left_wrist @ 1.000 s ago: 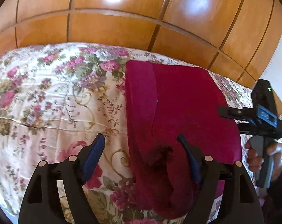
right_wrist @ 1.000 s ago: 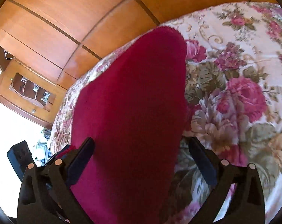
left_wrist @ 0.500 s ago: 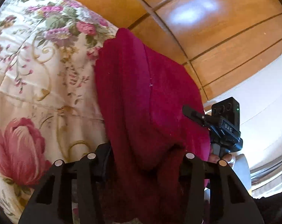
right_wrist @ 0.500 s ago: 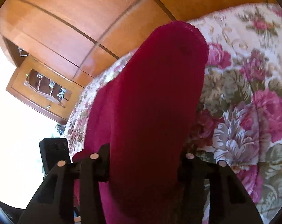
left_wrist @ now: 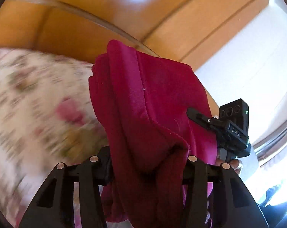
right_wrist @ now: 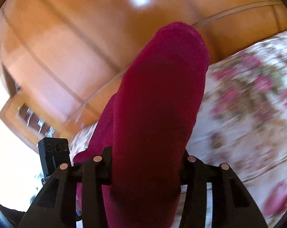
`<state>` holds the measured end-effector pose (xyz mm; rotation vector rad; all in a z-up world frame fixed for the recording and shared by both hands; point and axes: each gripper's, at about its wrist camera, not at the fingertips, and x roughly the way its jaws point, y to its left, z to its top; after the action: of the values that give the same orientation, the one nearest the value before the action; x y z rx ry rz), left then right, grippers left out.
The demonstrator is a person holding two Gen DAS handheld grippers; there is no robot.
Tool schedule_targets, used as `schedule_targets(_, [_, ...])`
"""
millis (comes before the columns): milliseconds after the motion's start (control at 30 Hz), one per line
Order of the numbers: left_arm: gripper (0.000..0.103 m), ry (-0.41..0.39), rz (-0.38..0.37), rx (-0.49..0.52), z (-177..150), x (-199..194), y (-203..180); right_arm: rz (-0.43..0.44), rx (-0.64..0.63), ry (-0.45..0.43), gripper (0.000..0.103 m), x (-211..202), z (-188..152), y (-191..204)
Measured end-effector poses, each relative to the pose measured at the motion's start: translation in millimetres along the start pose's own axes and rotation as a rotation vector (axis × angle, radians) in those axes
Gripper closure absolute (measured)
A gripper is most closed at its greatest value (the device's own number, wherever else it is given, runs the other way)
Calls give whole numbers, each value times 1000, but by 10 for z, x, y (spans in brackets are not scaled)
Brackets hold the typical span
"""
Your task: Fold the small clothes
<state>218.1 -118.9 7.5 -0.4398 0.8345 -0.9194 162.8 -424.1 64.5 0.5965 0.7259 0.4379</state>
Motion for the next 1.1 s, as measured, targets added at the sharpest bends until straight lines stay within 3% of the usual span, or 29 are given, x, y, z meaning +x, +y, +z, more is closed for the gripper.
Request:
schedule_targets(67, [56, 44, -3, 16, 135, 360, -103, -33, 27, -19, 58, -110, 99, -234])
schedule_targets(167, [56, 129, 64, 59, 225, 945, -183, -123, 77, -16, 56, -182, 189, -689])
schedule_targets(267, [53, 252, 205, 60, 105, 1490, -35, -260, 142, 62, 48, -52, 102, -1133])
schedule_targets(333, [34, 239, 235, 62, 78, 1540, -1, -317, 170, 96, 28, 42, -43, -1346])
schedule_targets(400, [33, 231, 246, 34, 57, 1526, 7, -331, 198, 58, 19, -6, -122, -1399])
schedule_targets(467, [30, 220, 278, 49, 53, 1413, -33, -354, 206, 36, 15, -73, -136, -1360])
schedule_targets(600, [29, 134, 376, 161, 26, 1073, -331, -516, 69, -68, 15, -262, -78, -973])
schedule_targets(667, [29, 84, 378, 159, 35, 973, -348, -519, -20, -125, 16, -416, -123, -676])
schedule_targets(700, [29, 63, 387, 141, 7, 917, -345, -514, -55, -129, 23, -428, -122, -586])
schedule_targets(833, [26, 75, 461, 103, -110, 972, -252, -474, -176, -46, 34, -189, -396, -179])
schedule_targets(967, [20, 121, 482, 69, -198, 1095, -136, -595, -220, 52, 34, 220, -632, -252])
schedule_targets(1100, [20, 118, 499, 92, -194, 1045, -189, -666, -248, 68, 31, 309, -610, -212])
